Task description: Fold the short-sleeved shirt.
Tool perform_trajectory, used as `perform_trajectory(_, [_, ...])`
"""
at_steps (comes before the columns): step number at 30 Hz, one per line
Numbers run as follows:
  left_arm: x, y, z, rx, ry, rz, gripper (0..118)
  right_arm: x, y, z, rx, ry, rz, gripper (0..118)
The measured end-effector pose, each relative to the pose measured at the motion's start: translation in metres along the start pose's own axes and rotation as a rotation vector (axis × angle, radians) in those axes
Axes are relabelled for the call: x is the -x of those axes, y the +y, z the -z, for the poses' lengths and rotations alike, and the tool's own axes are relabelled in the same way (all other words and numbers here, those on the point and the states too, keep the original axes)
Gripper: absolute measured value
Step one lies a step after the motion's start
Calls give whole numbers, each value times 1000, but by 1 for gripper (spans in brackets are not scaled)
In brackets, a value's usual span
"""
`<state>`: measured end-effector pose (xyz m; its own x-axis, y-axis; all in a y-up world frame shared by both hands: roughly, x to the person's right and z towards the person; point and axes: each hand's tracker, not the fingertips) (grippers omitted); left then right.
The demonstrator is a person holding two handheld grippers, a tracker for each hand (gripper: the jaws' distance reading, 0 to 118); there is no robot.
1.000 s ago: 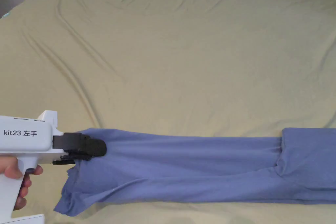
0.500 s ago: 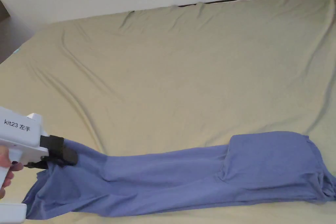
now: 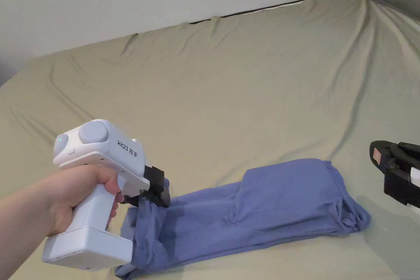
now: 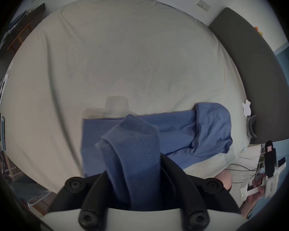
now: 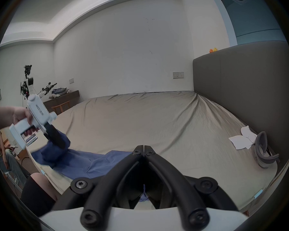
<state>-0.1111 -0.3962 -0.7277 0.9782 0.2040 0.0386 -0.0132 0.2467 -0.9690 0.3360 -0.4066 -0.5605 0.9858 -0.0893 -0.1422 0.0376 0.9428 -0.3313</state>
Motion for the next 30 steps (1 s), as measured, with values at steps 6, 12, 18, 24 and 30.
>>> perform_trajectory(6, [-19,17,53,-7,-59,-82,53,62,16,-22,24,-4,47,0])
perform_trajectory(12, [-32,15,-11,-159,-254,50,46,55,12,-17,41,9,69,0])
perform_trajectory(18, [0,-20,-14,-235,56,231,0,65,13,-14,56,32,72,0])
perform_trajectory(24, [-7,-36,68,-123,100,194,0,71,13,-7,63,47,20,0])
perform_trajectory(30, [-65,-54,83,-119,-7,267,0,73,13,-4,58,58,-27,0])
